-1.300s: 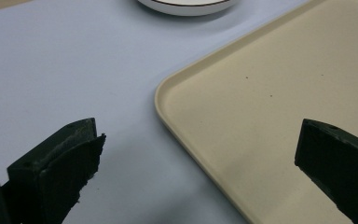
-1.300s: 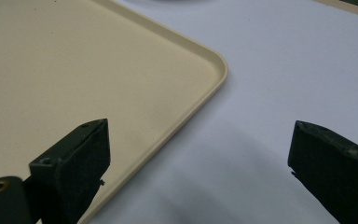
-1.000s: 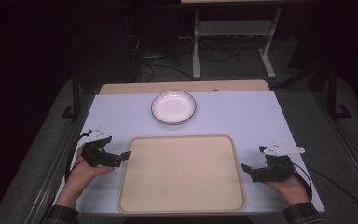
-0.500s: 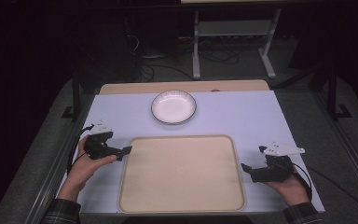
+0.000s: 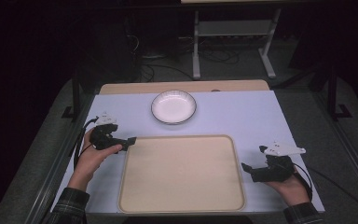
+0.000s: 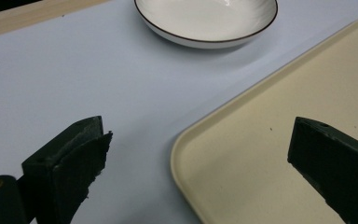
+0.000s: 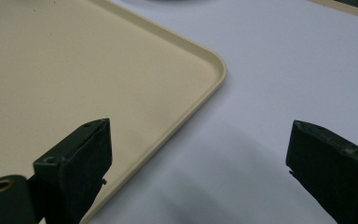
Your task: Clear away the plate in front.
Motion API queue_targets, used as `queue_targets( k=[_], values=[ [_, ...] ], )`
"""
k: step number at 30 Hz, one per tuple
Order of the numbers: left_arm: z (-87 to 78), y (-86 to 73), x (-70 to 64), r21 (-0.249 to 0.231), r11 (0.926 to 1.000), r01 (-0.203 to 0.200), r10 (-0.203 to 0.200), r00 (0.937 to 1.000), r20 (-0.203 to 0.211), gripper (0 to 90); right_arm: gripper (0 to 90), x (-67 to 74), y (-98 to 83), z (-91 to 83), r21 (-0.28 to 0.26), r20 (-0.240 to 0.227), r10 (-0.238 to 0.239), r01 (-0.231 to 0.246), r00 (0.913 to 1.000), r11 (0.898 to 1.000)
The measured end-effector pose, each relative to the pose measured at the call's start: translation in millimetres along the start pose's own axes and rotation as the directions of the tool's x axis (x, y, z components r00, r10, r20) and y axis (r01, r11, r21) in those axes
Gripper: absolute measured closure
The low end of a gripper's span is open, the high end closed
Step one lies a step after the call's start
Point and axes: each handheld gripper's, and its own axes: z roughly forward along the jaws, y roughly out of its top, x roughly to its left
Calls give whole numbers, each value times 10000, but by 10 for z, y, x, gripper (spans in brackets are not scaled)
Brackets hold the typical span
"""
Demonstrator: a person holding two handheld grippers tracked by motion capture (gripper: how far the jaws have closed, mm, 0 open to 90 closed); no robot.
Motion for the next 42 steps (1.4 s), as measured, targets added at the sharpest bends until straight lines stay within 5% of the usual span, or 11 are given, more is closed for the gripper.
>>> queue_targets(
  k=[24,42],
  values=[
    [205,231,95,116,9996,260,-261,9996,133,152,62,-5,-3,-12,-87,1,64,-64,10000,9999],
    [519,395,211,276,9914,1281,-1291,9910,364,167,64,-6,-5,-15,-99,-29,70,-70,10000,9999]
  ],
)
